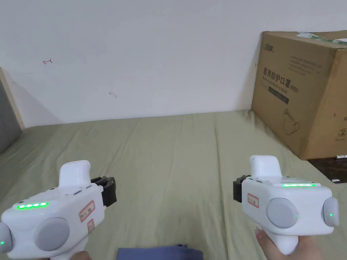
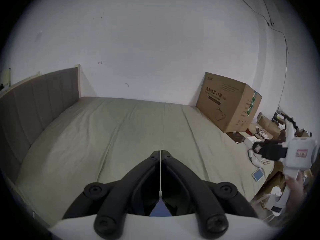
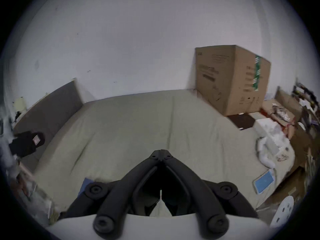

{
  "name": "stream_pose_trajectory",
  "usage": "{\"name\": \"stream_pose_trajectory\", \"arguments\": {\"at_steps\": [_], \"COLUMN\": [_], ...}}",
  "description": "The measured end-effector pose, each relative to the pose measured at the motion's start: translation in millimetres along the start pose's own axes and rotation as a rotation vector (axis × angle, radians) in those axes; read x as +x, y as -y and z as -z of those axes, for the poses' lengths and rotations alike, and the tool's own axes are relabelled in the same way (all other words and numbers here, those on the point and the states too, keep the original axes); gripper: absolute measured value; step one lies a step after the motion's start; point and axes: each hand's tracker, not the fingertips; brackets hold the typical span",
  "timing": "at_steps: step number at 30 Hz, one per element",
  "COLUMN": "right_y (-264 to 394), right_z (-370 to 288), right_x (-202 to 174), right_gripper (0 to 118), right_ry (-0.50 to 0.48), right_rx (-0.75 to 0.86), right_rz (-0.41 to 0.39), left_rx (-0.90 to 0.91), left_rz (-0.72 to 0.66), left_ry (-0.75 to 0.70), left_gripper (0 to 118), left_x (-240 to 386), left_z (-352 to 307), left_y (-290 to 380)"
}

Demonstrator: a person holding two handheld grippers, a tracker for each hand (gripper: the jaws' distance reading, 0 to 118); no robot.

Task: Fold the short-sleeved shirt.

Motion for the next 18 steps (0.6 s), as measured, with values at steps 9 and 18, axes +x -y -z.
{"name": "stream_pose_trajectory", "arguments": {"at_steps": [9,18], "right_y": [99,154], "right_z": [87,127], "right_x": [-10,3], "right_gripper": [0,0], "right_ry": [-0.448,-0.418], "right_rx": [-0.567,-0.715], "right_rz": [0.165,0.189], "left_rx": [-0.155,-0.379], "left_rz": [-0.185,-0.333], "left_ry": [0.090,0.237], "left_gripper": [1,4], "left_x": [-62,-116], "left_z": [6,39], "left_y": [54,115]}}
